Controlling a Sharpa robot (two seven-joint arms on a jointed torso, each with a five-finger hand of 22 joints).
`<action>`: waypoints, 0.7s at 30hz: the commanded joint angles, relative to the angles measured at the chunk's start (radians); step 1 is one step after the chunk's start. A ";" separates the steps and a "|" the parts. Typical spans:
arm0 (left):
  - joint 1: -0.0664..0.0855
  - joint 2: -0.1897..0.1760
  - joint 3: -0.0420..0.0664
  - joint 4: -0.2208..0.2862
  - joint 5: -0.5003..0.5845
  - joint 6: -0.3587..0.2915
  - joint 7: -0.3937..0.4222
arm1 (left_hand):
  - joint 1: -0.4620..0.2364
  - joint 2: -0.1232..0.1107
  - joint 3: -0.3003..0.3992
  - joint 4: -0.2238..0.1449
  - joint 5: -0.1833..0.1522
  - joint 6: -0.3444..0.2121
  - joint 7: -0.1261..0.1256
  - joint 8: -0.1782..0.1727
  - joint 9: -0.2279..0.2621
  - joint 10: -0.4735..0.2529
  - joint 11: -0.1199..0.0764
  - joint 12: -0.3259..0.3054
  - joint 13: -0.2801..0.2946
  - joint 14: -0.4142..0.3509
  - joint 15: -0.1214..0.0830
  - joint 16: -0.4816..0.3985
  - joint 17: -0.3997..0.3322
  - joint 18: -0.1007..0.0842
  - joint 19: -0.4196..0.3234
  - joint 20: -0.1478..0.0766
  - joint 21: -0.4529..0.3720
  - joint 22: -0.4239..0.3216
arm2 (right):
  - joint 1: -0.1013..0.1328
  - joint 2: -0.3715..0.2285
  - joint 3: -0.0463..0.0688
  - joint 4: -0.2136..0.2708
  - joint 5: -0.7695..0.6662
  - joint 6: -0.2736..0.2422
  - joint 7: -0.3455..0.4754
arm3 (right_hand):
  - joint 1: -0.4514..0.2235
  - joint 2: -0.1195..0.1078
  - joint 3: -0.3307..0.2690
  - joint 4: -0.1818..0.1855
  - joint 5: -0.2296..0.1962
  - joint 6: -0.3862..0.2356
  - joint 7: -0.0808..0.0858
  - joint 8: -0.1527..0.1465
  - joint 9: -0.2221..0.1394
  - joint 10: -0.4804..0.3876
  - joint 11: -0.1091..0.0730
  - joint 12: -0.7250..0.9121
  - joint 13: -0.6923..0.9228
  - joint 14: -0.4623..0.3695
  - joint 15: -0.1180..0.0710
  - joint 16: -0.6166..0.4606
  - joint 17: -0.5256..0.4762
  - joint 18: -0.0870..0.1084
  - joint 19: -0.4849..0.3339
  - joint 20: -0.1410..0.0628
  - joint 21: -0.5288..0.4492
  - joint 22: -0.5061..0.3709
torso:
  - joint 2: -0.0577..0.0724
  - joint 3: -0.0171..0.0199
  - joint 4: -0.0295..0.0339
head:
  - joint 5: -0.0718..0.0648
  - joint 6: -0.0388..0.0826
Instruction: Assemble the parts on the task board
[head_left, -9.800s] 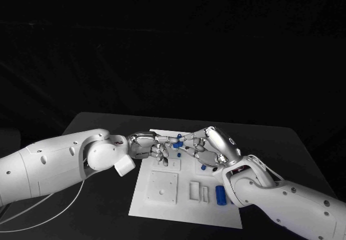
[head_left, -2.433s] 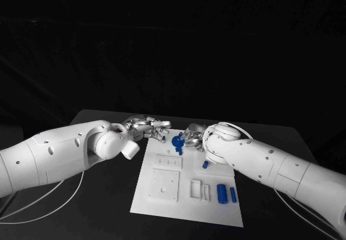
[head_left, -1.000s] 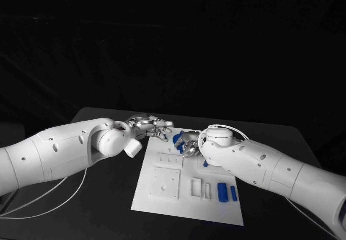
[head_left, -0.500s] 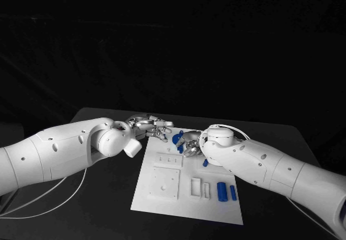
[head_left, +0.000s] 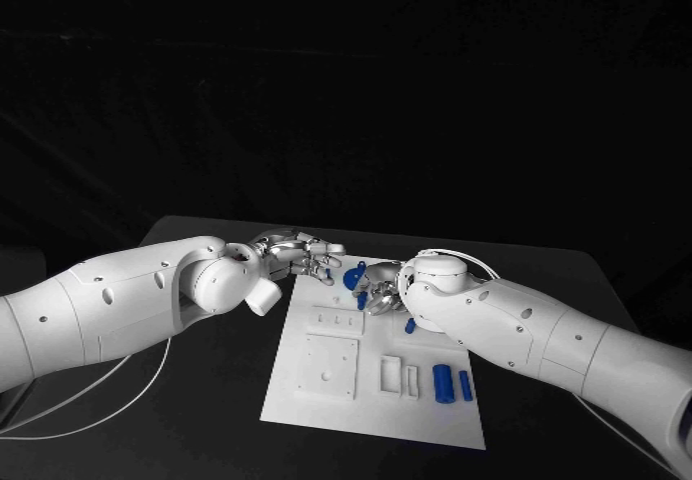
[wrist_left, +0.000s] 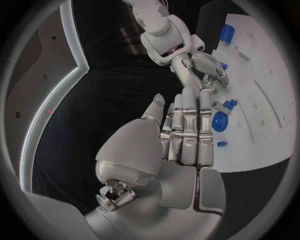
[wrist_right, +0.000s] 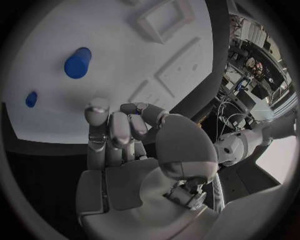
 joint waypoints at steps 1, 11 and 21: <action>0.001 0.001 0.001 0.001 -0.002 0.018 0.002 | -0.005 -0.004 0.005 0.004 -0.005 -0.008 -0.001 0.002 -0.002 -0.007 0.003 -0.001 -0.001 0.003 0.002 -0.004 0.002 -0.003 -0.006 -0.001 0.004 0.001 | -0.003 -0.005 -0.001 -0.004 -0.013 -0.001 -0.016 | 0.004 0.001 0.002 -0.002 -0.004 0.006 0.000 0.005 -0.002 -0.002 0.008 0.002 -0.001 0.001 0.003 -0.006 -0.001 -0.004 0.038 0.003 -0.007 0.069 | 0.000 -0.0011 -0.0009 | 0.000 -0.001; 0.001 -0.001 0.001 0.001 -0.003 0.018 0.001 | -0.005 -0.004 0.005 0.004 -0.005 -0.008 -0.001 0.002 -0.002 -0.007 0.003 -0.001 -0.001 0.003 0.002 -0.004 0.002 -0.003 -0.006 -0.001 0.004 0.001 | -0.005 -0.019 -0.001 -0.009 -0.020 -0.018 -0.031 | 0.005 -0.001 0.003 -0.002 -0.006 0.010 0.004 0.005 -0.002 -0.002 0.010 0.001 -0.003 0.002 0.005 -0.007 -0.002 -0.003 0.038 0.005 -0.009 0.069 | 0.000 0.0006 -0.0006 | -0.002 -0.004; 0.001 -0.004 0.000 -0.001 -0.004 0.018 0.001 | -0.003 -0.006 0.006 0.003 -0.005 -0.009 0.000 0.002 -0.001 -0.009 0.003 0.000 -0.001 0.002 0.002 -0.004 0.002 -0.002 -0.007 -0.001 0.005 0.000 | -0.008 -0.044 -0.001 -0.001 -0.021 -0.035 -0.032 | 0.006 -0.003 0.005 -0.002 -0.009 0.020 0.006 0.006 -0.001 -0.002 0.010 0.001 -0.004 0.002 0.006 -0.007 -0.002 -0.002 0.038 0.006 -0.011 0.069 | 0.000 0.0021 -0.0022 | -0.005 -0.005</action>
